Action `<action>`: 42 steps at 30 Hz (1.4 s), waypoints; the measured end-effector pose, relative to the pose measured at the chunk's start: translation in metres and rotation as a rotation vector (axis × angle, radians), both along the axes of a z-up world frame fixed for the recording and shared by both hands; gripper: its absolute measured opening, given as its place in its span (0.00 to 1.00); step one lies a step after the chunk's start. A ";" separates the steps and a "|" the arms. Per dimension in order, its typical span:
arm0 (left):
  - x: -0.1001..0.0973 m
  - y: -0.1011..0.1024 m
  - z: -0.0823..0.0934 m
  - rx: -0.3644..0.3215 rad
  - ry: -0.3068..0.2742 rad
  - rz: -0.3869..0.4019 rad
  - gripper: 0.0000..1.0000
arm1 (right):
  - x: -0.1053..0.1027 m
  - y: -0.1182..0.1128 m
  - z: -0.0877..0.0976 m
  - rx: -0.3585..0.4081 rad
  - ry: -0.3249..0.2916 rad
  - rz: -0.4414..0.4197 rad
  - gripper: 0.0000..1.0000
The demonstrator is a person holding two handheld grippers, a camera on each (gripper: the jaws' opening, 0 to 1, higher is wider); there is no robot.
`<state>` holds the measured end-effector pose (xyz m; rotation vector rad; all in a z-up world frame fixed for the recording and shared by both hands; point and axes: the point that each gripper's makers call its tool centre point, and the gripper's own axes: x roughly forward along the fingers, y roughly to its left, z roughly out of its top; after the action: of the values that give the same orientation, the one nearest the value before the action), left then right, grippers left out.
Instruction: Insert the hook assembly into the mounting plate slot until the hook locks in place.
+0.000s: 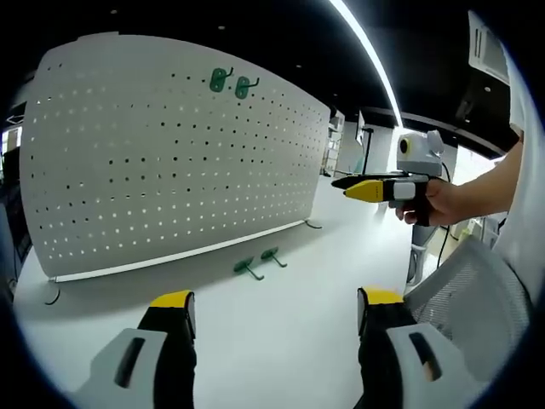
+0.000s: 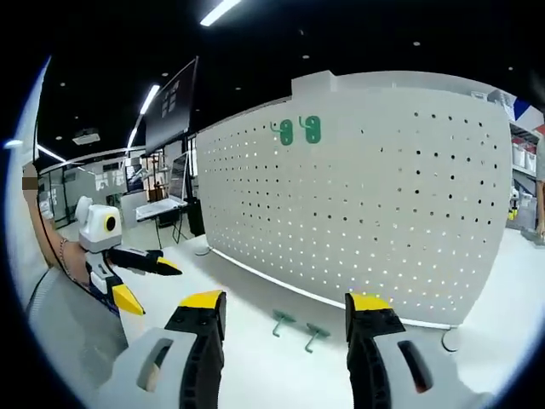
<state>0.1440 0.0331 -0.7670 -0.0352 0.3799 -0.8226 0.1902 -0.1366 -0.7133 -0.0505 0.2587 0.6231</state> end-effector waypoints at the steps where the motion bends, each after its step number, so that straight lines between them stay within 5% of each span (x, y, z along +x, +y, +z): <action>1: 0.000 0.000 0.000 -0.001 -0.001 -0.001 0.80 | -0.001 0.000 -0.001 -0.001 0.002 0.000 0.55; 22: -0.001 0.002 -0.006 0.025 0.026 -0.001 0.81 | -0.029 -0.017 -0.040 -0.033 0.125 -0.003 0.58; 42: 0.001 0.008 -0.007 0.059 0.053 0.006 0.81 | -0.038 -0.023 -0.057 -0.057 0.184 -0.010 0.59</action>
<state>0.1448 0.0412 -0.7738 -0.0032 0.4533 -0.8051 0.1518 -0.1596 -0.7707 -0.0465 0.4548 0.6109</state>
